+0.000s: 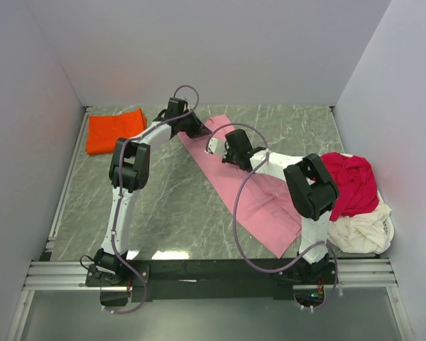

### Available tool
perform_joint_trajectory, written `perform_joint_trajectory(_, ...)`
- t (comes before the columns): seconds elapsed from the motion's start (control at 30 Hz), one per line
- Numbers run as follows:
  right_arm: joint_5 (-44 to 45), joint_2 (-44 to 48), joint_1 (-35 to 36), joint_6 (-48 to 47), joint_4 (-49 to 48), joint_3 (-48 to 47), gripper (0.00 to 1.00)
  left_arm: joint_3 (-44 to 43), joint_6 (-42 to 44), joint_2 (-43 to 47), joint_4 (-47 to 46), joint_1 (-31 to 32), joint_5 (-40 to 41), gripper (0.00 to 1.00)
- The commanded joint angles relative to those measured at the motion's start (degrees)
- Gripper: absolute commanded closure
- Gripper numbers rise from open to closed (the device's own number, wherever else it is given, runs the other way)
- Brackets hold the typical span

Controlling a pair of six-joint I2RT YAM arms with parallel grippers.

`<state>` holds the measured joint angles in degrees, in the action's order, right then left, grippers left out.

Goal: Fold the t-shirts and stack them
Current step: Fold the tshirt

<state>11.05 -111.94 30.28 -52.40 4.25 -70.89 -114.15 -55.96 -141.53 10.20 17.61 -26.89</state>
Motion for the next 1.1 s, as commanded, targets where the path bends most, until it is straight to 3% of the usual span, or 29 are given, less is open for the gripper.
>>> perform_joint_trajectory(0.0, 0.47, 5.15, 0.39, 1.07, 4.62, 1.28, 0.87, -1.70, 2.53, -0.32, -1.32, -2.22, 2.37, 0.99)
perform_joint_trajectory(0.13, -7.43, 8.05, 0.13, 6.60, 11.72, -2.04, 0.76, 2.07, 2.79, 2.40, -3.42, -2.93, 1.50, 0.86)
perform_joint_trajectory(0.3, -24.88, 12.53, -5.40, 11.18, 21.57, -8.55, 0.74, 5.34, 6.91, 10.46, -5.19, -4.42, 2.02, 0.60)
perform_joint_trajectory(0.33, -27.37, 12.88, -6.54, 11.18, 25.16, -10.74, 0.74, 5.95, 9.18, 11.71, -5.01, -4.51, 2.20, 0.49)
perform_joint_trajectory(0.43, -37.22, 13.41, -12.08, 10.04, 31.05, -13.82, 0.72, 6.31, 13.32, 15.58, -3.00, -4.69, 2.64, 0.40)
perform_joint_trajectory(0.77, -49.45, 14.21, -16.66, 3.01, 41.09, -8.57, 0.72, 19.13, 18.79, 25.87, -3.44, -4.86, 4.31, 0.44)
perform_joint_trajectory(0.97, -45.94, 16.32, -17.71, 6.51, 35.48, -3.73, 0.71, 28.18, 19.84, 30.26, -4.22, -4.86, 5.80, 0.48)
perform_joint_trajectory(1.07, -46.20, 10.46, -17.72, 9.32, 35.21, -8.11, 0.71, 30.12, 19.67, 29.92, -5.88, -4.86, 4.23, 0.48)
